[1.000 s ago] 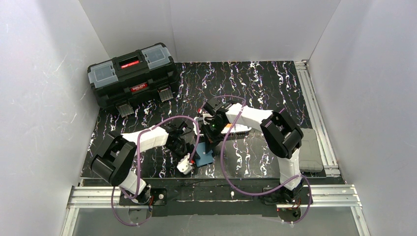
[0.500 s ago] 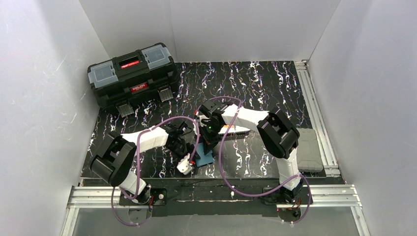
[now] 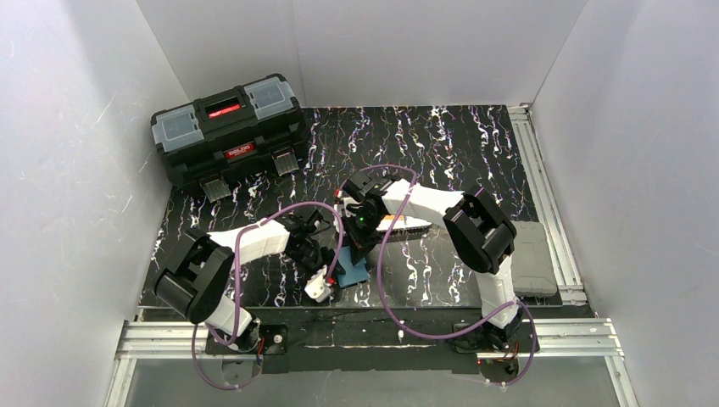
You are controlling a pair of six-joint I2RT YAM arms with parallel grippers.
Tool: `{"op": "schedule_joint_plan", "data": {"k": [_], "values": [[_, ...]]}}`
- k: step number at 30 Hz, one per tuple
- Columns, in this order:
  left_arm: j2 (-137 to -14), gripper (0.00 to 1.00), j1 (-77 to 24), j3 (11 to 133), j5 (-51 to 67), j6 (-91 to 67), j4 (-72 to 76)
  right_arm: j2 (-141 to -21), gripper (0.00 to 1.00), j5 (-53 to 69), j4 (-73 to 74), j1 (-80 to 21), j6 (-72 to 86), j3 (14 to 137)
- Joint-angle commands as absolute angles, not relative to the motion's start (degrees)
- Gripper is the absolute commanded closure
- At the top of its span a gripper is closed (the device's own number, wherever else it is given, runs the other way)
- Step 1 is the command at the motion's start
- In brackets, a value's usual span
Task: Put the credit cards into the card holder
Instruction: Close the card holder at the center of the board.
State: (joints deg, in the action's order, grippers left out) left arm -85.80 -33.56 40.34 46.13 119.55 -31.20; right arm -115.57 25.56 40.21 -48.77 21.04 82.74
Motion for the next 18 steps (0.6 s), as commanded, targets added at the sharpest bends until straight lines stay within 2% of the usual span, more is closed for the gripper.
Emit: {"op": "schedule_joint_plan", "data": {"k": [1, 18], "values": [[-84.97, 0.67, -33.93, 39.09, 45.35, 121.48, -32.59, -117.07, 0.99, 25.95, 40.57, -49.08, 20.93, 85.08], [-85.01, 0.68, -34.21, 39.53, 45.27, 120.72, -32.14, -119.4, 0.99, 24.07, 43.37, -49.65, 19.91, 85.82]]}}
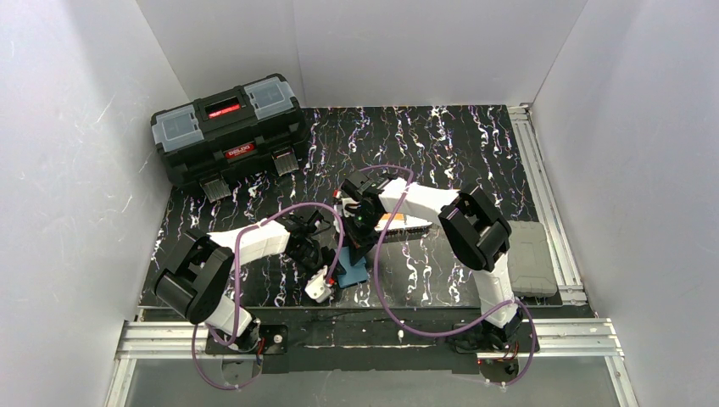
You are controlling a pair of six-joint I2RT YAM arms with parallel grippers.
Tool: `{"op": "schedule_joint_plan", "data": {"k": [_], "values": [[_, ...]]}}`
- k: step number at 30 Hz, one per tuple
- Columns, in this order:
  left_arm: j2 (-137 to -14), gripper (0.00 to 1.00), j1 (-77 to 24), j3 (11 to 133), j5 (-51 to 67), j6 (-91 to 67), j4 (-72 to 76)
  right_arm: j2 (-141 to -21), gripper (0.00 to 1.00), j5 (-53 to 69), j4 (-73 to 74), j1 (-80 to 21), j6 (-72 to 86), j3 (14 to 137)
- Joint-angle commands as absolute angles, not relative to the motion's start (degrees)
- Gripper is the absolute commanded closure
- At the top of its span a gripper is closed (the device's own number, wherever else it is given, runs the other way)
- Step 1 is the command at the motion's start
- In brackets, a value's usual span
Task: Put the credit cards into the card holder
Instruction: Close the card holder at the center of the board.
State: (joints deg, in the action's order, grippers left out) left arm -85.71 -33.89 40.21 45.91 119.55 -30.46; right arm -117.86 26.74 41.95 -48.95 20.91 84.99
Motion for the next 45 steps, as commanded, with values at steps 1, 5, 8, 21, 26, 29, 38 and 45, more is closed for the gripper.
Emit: {"op": "schedule_joint_plan", "data": {"k": [1, 5, 8, 21, 26, 29, 38, 45], "values": [[-85.0, 0.68, -34.27, 39.53, 45.27, 120.69, -32.07, -119.5, 0.99, 24.03, 43.52, -49.7, 19.87, 85.86], [-84.98, 0.68, -34.41, 39.39, 45.33, 120.7, -32.08, -120.3, 0.99, 24.21, 43.81, -49.75, 20.01, 86.31], [-85.01, 0.68, -34.45, 39.5, 45.26, 120.6, -32.0, -120.58, 0.99, 24.62, 43.95, -49.91, 19.66, 86.7], [-84.46, 0.68, -34.57, 39.37, 45.11, 120.38, -31.97, -113.35, 0.98, 17.7, 48.36, -50.1, 18.49, 89.84], [-84.16, 0.68, -34.63, 39.08, 44.79, 120.06, -32.0, -111.3, 0.63, 13.54, 49.56, -50.1, 18.45, 90.27], [-84.03, 0.69, -34.63, 38.91, 45.18, 120.06, -31.87, -111.13, 0.52, 11.47, 50.57, -50.33, 19.11, 90.9], [-81.53, 0.69, -34.63, 36.11, 45.93, 118.82, -26.91, -114.15, 0.41, 3.9, 53.92, -55.17, 20.33, 93.36], [-80.08, 0.69, -34.63, 33.54, 45.35, 118.26, -23.75, -116.47, 0.43, 2.5, 54.92, -57.36, 20.57, 95.95]]}}
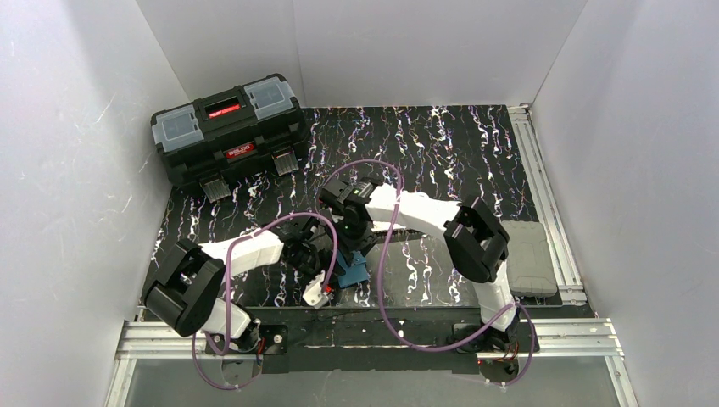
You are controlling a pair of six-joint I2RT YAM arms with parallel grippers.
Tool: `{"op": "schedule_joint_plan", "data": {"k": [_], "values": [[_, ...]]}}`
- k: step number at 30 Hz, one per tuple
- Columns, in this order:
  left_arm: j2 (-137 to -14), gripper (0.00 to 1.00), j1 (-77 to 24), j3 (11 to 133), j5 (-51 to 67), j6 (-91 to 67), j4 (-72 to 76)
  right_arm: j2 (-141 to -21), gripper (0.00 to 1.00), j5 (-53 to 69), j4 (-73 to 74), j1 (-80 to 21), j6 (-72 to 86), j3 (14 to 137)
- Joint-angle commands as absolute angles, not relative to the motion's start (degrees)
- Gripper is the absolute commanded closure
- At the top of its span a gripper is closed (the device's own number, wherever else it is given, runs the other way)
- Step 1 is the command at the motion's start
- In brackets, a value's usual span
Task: Put the credit cards into the card holder
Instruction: Close the card holder at the center of the board.
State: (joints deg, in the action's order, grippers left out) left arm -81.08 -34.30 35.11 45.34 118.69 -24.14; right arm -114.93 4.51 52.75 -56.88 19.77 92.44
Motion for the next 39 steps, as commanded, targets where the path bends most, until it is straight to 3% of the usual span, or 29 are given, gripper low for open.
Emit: {"op": "schedule_joint_plan", "data": {"k": [1, 13, 26, 33, 39], "values": [[-80.2, 0.7, -34.63, 33.48, 45.36, 118.29, -23.63, -117.14, 0.44, 2.4, 55.38, -57.39, 20.57, 96.5], [-80.55, 0.71, -34.63, 33.22, 45.09, 118.83, -22.84, -120.75, 0.6, 0.27, 58.26, -57.8, 21.11, 98.9], [-80.59, 0.72, -34.63, 33.24, 44.56, 119.3, -24.33, -117.59, 0.9, -3.5, 58.07, -57.84, 21.79, 97.79], [-80.36, 0.72, -34.63, 33.28, 44.65, 119.58, -25.06, -116.1, 0.99, -7.46, 58.21, -57.57, 22.9, 96.97], [-80.33, 0.72, -34.71, 33.05, 45.07, 119.61, -25.14, -114.25, 0.99, -10.84, 58.39, -57.57, 23.74, 95.98]]}}
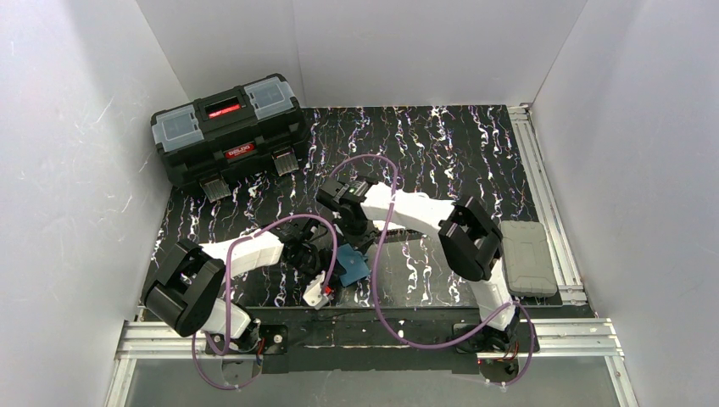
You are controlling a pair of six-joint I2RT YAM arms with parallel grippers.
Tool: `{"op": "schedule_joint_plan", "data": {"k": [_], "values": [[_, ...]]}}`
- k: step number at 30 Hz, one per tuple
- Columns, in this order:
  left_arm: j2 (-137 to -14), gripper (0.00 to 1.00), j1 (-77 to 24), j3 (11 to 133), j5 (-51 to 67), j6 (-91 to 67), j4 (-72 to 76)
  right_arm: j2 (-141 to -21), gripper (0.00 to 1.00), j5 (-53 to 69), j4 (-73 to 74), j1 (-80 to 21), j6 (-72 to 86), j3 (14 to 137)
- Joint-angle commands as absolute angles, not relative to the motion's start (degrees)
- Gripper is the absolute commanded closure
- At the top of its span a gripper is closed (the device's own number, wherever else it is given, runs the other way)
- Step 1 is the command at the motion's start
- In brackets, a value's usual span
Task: Put the credit cards into the card holder
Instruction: Close the card holder at the center of the board.
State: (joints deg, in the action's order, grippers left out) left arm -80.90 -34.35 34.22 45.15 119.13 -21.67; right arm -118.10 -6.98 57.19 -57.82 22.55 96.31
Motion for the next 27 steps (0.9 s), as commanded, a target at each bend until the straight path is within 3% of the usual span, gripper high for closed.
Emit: {"op": "schedule_joint_plan", "data": {"k": [1, 9, 12, 15, 20, 26, 27], "values": [[-80.35, 0.72, -34.72, 33.05, 45.09, 119.69, -25.14, -114.05, 0.99, -10.75, 58.25, -57.57, 23.83, 95.71], [-80.36, 0.73, -34.67, 33.24, 44.99, 119.62, -25.66, -113.09, 0.99, -6.14, 56.08, -56.06, 23.98, 92.94], [-80.33, 0.73, -34.71, 33.21, 45.07, 119.88, -25.93, -113.24, 0.71, -6.57, 55.89, -55.64, 23.8, 92.48], [-80.33, 0.73, -34.72, 33.22, 45.1, 119.93, -25.93, -113.18, 0.65, -6.44, 55.36, -55.55, 23.51, 92.71], [-80.33, 0.73, -34.73, 33.2, 44.99, 119.77, -25.94, -114.34, 0.73, -6.4, 55.73, -55.55, 23.07, 94.84], [-80.51, 0.73, -34.75, 33.18, 45.1, 120.06, -25.92, -113.79, 0.98, -6.12, 55.43, -55.55, 23.03, 94.85], [-80.55, 0.73, -34.78, 33.22, 45.09, 120.01, -25.9, -113.67, 0.99, -6.09, 55.33, -55.51, 23.09, 94.69]]}}
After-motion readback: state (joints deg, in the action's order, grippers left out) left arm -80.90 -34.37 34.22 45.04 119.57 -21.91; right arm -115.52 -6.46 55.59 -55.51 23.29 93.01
